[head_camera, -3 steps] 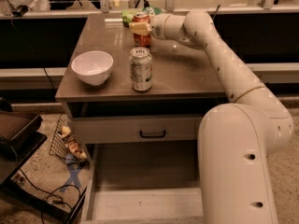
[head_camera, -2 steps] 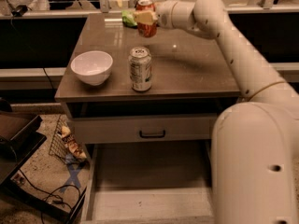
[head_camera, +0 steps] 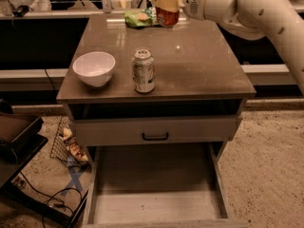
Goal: Place coke can into middle drawer
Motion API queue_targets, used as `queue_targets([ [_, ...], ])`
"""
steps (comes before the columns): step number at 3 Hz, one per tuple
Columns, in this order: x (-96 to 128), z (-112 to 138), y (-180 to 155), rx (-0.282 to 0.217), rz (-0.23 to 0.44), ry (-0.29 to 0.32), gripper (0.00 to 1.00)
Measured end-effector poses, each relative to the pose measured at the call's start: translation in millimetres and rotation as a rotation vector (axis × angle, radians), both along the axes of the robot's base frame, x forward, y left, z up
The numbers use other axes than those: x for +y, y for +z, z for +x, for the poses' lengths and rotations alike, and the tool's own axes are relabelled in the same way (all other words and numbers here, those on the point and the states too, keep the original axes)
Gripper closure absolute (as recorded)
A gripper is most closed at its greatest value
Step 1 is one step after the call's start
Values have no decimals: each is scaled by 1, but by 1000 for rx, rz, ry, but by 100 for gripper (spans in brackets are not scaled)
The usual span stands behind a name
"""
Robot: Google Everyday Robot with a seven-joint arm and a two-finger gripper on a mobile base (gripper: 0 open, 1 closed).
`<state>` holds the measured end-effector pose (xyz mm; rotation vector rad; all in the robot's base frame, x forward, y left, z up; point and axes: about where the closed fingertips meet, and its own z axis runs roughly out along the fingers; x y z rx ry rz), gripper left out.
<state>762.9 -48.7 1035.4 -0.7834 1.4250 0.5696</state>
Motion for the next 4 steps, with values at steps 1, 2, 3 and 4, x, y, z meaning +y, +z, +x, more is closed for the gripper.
queue_targets([
  [1, -3, -65, 19, -74, 28, -5, 100],
  [2, 11, -125, 12, -99, 49, 19, 100],
  [3, 34, -190, -14, -64, 89, 75, 100],
  [4, 37, -246, -66, 14, 126, 103, 100],
])
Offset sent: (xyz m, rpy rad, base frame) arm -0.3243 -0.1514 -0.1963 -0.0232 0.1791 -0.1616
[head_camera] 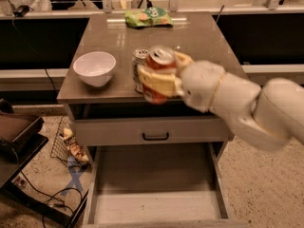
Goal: Place coke can into middle drawer
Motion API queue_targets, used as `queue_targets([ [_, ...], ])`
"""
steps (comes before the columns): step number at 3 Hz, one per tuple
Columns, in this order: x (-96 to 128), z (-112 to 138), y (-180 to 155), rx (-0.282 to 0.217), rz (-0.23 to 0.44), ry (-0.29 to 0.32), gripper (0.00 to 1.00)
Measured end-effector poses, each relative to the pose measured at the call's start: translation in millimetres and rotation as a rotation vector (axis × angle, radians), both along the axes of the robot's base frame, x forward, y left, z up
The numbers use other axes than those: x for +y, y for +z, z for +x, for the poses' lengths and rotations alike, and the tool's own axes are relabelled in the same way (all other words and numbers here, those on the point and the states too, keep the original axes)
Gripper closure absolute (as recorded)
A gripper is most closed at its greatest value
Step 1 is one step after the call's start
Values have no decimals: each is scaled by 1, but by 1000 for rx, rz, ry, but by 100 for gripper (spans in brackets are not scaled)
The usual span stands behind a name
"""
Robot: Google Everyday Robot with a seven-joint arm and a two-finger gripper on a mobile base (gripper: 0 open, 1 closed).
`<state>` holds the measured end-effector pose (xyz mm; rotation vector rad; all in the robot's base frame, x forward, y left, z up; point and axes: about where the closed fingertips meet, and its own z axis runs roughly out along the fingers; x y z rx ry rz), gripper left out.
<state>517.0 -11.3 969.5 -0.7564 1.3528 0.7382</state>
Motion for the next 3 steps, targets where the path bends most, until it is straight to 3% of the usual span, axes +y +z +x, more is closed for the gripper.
queue_targets([
  [1, -59, -49, -94, 164, -48, -95, 100],
  [2, -135, -98, -212, 360, -115, -265, 100],
  [3, -134, -97, -210, 356, -114, -262, 100],
])
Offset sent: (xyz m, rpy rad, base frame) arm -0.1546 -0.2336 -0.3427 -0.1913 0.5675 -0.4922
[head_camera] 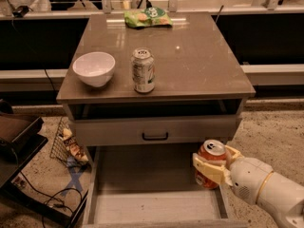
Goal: Place coke can into middle drawer
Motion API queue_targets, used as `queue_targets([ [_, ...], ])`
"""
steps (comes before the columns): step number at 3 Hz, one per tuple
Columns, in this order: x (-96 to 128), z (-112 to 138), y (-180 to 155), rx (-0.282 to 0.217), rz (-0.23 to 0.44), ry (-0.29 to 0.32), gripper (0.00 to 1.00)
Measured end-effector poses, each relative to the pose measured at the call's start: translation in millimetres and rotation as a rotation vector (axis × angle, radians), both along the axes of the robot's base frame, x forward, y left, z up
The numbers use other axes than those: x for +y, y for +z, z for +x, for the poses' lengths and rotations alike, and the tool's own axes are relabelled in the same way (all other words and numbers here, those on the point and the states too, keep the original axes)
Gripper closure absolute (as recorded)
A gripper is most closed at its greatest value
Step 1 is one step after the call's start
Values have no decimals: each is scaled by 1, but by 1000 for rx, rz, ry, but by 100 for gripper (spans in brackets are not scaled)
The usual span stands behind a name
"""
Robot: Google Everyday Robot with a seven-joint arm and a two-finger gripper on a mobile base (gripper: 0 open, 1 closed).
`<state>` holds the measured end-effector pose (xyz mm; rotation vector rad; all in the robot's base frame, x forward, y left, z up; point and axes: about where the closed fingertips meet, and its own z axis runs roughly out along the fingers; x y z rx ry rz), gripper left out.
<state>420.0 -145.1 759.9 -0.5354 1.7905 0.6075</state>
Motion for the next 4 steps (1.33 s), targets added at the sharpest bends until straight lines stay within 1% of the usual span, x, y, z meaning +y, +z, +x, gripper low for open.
queue_targets([
  [1, 20, 9, -15, 16, 36, 14, 100],
  [2, 65, 19, -48, -15, 61, 61, 100],
  [3, 125, 41, -85, -191, 56, 240, 100],
  [4, 155, 49, -142, -234, 134, 383, 100],
])
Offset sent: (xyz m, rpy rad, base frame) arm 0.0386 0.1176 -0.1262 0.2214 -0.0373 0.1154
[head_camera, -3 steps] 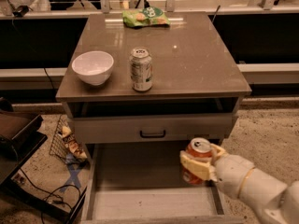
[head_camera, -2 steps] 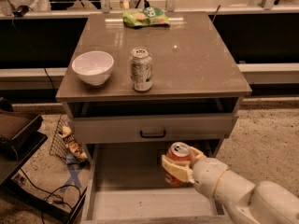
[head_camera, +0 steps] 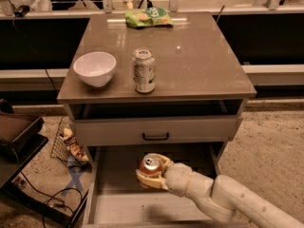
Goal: Place coke can into middle drawer
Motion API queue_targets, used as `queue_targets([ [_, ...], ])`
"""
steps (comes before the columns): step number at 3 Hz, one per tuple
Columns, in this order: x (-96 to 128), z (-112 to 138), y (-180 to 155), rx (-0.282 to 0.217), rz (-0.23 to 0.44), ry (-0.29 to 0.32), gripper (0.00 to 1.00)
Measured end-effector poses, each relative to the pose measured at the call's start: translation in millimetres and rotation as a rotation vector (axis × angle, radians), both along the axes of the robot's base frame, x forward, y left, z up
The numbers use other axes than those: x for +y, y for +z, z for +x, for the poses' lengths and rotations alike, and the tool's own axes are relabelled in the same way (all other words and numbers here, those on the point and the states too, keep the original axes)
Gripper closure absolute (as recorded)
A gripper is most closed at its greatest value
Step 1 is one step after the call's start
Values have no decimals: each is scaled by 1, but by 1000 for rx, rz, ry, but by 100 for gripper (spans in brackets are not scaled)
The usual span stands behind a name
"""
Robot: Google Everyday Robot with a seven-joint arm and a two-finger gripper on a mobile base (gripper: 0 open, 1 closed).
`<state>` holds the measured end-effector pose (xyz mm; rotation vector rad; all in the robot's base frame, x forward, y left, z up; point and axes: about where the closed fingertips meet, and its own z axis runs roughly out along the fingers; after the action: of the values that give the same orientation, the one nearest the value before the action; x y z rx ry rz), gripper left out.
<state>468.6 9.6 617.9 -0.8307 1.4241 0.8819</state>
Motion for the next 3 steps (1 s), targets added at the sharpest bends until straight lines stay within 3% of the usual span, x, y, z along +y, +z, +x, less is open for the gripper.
queue_targets([
  [1, 15, -6, -47, -2, 18, 125, 100],
  [2, 20, -12, -72, -10, -12, 194, 100],
  [3, 27, -13, -87, -36, -55, 224, 100],
])
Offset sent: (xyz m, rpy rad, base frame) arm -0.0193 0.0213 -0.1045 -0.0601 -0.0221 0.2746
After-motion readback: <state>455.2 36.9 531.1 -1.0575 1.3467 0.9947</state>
